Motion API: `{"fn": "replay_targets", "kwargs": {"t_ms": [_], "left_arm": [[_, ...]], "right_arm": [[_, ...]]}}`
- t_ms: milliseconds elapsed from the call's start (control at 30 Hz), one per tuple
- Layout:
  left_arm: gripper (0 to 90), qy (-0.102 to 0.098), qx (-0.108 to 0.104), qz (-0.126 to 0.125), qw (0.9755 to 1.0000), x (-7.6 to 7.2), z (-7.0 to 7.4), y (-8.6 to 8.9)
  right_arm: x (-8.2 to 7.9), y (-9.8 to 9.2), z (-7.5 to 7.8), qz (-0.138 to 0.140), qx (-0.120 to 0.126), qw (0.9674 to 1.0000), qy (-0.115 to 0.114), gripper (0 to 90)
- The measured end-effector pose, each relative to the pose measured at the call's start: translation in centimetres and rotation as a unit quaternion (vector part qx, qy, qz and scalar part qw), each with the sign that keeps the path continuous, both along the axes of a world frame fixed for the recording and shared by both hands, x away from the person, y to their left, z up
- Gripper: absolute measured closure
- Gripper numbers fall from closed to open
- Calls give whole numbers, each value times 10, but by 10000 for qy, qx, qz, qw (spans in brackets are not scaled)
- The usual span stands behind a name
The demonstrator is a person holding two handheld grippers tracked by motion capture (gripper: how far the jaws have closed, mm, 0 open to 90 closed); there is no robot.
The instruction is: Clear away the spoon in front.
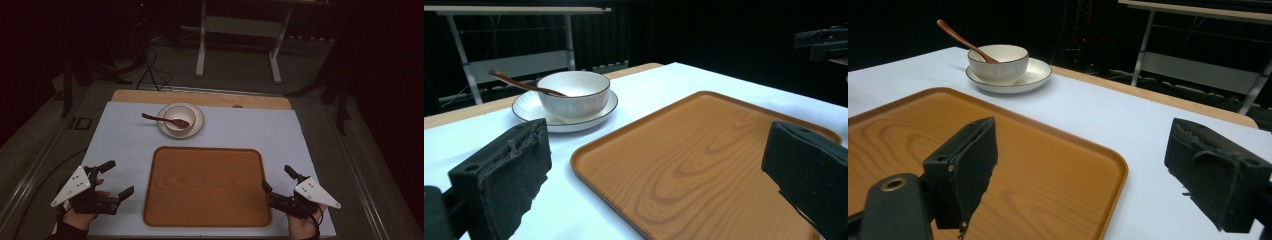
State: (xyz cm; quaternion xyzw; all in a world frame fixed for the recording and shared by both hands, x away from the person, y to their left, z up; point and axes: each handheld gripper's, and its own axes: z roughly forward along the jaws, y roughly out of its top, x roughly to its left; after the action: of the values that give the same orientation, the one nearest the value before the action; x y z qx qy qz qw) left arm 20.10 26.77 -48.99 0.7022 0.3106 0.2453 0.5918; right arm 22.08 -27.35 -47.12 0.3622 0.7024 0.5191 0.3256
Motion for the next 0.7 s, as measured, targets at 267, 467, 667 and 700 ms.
{"fn": "replay_targets", "kwargs": {"t_ms": [267, 467, 667, 700], "left_arm": [[0, 100, 110, -103, 9998, 0, 2, -3], [0, 150, 74, -297, 9994, -3, 11, -9], [0, 122, -53, -305, 9994, -3, 24, -10], [0, 136, -65, -229, 9996, -2, 29, -10]], "right_arm": [[-2, 1, 1, 28, 34, 10000, -46, 136], [-4, 1, 3, 219, 177, 9996, -97, 133], [-5, 0, 4, 284, 226, 9992, -141, 133], [-5, 0, 4, 284, 224, 9993, -138, 133]]}}
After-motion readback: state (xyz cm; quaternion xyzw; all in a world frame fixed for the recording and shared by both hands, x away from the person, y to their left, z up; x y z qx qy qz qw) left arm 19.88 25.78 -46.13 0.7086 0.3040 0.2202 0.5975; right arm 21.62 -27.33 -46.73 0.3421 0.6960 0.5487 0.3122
